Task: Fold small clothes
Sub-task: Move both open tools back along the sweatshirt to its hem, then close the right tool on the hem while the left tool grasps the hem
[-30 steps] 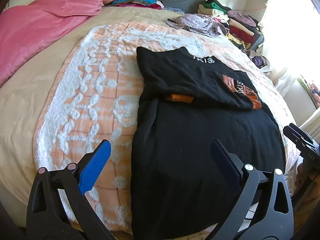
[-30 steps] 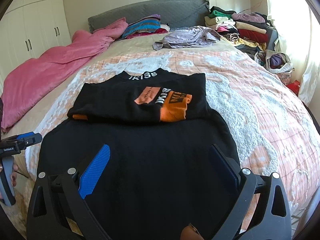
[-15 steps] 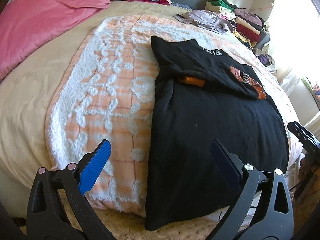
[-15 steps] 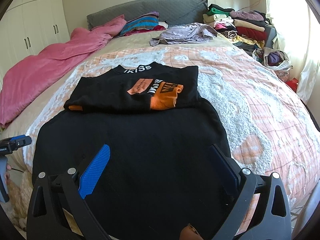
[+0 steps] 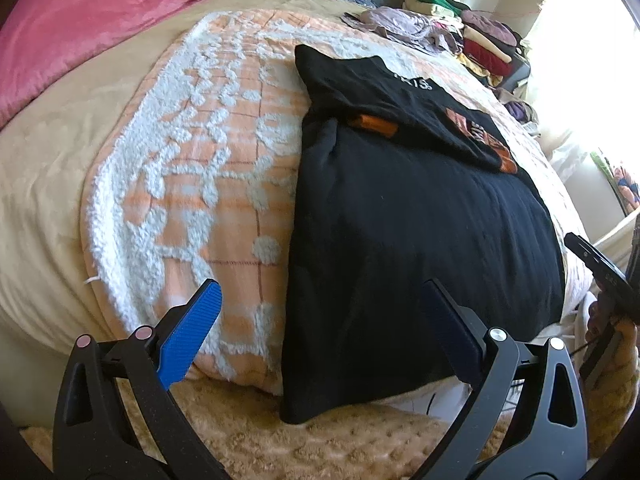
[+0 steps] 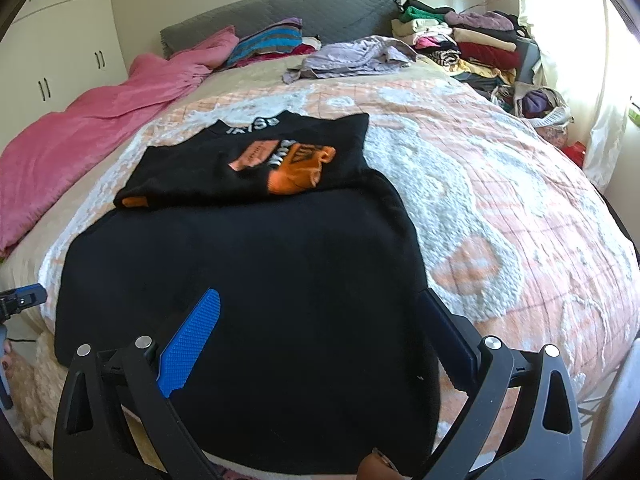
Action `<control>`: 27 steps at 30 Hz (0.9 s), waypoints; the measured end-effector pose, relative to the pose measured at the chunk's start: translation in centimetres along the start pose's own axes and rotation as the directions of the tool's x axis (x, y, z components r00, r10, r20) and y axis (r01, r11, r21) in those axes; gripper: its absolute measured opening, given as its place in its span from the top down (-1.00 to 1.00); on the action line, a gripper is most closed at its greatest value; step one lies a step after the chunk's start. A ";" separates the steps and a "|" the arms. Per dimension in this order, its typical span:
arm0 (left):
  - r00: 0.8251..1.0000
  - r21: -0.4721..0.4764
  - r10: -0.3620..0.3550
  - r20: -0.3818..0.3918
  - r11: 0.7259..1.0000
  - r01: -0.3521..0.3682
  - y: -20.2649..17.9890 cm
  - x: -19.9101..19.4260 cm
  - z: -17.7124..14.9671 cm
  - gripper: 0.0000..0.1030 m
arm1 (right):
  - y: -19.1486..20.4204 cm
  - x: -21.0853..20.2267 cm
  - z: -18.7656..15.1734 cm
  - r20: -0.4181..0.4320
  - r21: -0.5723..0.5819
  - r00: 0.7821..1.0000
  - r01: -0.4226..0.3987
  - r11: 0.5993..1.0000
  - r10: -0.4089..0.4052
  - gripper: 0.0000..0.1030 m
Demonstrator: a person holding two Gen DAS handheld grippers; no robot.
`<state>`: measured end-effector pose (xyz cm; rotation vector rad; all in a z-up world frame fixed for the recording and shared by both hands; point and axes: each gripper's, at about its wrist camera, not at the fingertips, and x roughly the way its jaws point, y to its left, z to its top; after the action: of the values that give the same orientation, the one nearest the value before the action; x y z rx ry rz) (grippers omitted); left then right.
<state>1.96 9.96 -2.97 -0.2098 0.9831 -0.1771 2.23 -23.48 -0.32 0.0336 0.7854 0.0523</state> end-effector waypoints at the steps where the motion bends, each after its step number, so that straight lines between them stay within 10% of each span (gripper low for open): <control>1: 1.000 0.003 -0.005 -0.004 1.000 0.005 -0.1 0.0 -0.2 -0.81 | -0.2 0.0 -0.2 -0.004 0.000 1.000 0.006 1.000 -0.006 -0.90; 19: 0.991 -0.021 -0.094 -0.099 0.996 0.092 0.4 1.1 -3.7 -0.10 | -2.1 -0.7 -3.4 -0.072 -0.006 0.997 0.024 1.000 -0.024 -0.90; 27: 0.985 -0.035 -0.118 -0.128 0.993 0.114 0.5 1.7 -4.8 -0.08 | -3.2 -0.7 -4.6 -0.114 0.001 0.993 0.007 1.000 -0.007 -0.90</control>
<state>-1.10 9.58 -6.98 -0.2841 1.1042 -0.2863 -1.37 -26.64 -3.27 0.0291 0.8995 0.0479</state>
